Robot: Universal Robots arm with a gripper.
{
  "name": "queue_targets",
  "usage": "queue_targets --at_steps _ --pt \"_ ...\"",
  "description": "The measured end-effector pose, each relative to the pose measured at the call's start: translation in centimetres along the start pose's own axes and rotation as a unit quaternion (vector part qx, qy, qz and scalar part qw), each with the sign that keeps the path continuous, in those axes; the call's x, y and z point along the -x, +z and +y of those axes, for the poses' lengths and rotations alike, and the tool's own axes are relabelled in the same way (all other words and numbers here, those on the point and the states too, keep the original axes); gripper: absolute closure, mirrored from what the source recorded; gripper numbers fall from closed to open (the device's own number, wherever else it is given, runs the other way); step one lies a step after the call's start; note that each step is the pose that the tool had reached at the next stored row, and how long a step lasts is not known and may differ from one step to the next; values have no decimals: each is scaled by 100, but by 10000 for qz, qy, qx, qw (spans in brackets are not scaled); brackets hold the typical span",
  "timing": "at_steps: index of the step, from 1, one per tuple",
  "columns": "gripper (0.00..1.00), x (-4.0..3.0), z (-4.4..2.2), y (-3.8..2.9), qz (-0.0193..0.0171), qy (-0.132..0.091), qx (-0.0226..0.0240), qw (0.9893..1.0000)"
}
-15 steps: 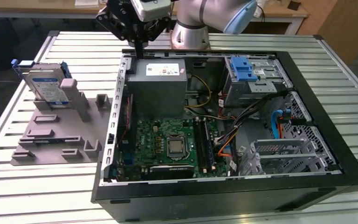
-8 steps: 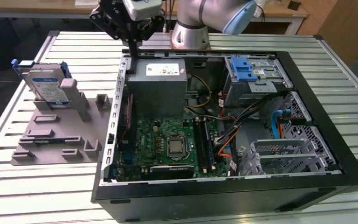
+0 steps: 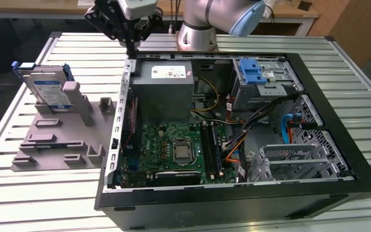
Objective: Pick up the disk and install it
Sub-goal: 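Reach for the disk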
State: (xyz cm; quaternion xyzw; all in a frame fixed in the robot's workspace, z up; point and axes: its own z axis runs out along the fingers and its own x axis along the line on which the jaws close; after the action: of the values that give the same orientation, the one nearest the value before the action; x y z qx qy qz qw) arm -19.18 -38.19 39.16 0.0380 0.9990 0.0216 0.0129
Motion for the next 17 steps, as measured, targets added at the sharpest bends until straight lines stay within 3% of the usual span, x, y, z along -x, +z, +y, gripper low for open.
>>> queue_targets --at_steps 17 --pt "89 -263 50 5 0 0 0 10000"
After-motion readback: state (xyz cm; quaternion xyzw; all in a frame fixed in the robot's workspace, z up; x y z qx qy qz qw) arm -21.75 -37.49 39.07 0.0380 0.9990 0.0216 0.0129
